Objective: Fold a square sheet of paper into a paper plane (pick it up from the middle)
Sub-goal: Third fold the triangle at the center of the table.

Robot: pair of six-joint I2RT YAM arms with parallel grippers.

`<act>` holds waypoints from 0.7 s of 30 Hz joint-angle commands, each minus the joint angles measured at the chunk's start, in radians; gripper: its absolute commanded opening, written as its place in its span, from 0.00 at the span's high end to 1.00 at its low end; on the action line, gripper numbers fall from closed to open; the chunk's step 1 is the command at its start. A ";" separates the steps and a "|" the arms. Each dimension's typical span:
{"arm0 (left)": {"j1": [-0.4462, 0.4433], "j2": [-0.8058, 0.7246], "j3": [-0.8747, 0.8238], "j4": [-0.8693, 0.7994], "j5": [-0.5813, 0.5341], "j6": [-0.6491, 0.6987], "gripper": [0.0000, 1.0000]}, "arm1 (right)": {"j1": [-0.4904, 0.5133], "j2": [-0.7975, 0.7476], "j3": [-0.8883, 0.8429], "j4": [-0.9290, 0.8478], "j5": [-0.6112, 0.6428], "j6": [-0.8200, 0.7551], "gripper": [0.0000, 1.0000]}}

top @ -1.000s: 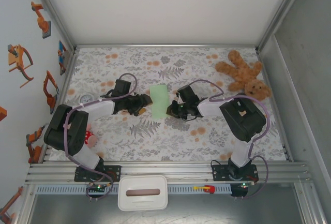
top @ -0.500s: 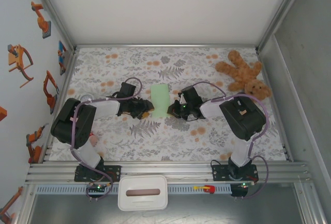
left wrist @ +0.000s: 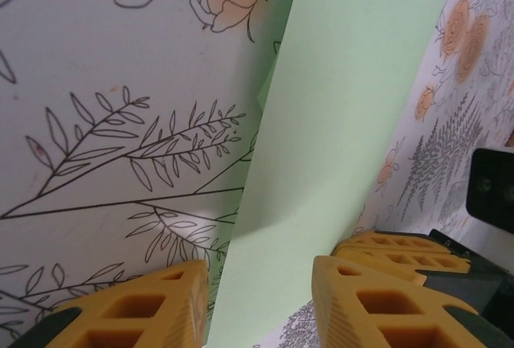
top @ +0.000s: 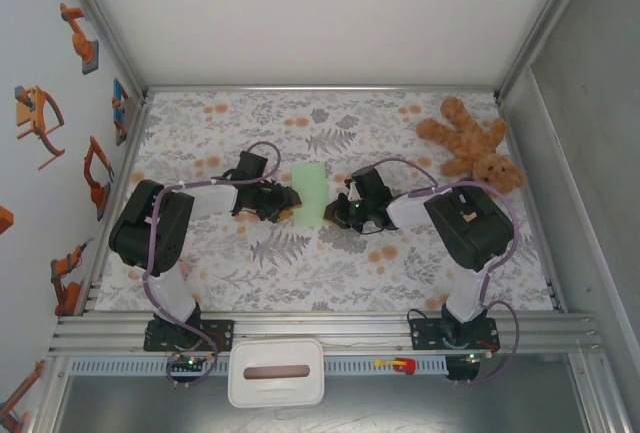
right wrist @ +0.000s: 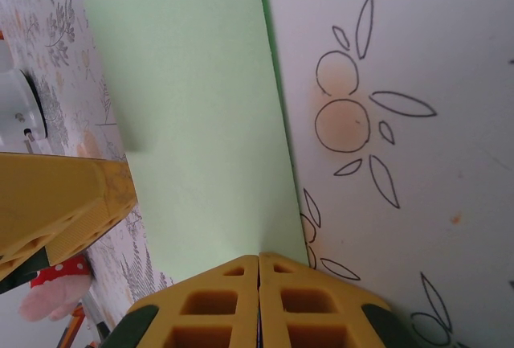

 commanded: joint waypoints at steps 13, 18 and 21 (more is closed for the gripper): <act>-0.002 0.035 0.069 -0.036 0.099 0.081 0.62 | -0.007 0.046 -0.033 -0.054 0.058 -0.005 0.92; 0.018 0.046 0.079 -0.011 0.120 0.074 0.66 | -0.008 0.044 -0.034 -0.055 0.060 -0.005 0.92; 0.023 0.079 0.109 -0.019 0.116 0.074 0.69 | -0.008 0.048 -0.033 -0.055 0.059 -0.005 0.92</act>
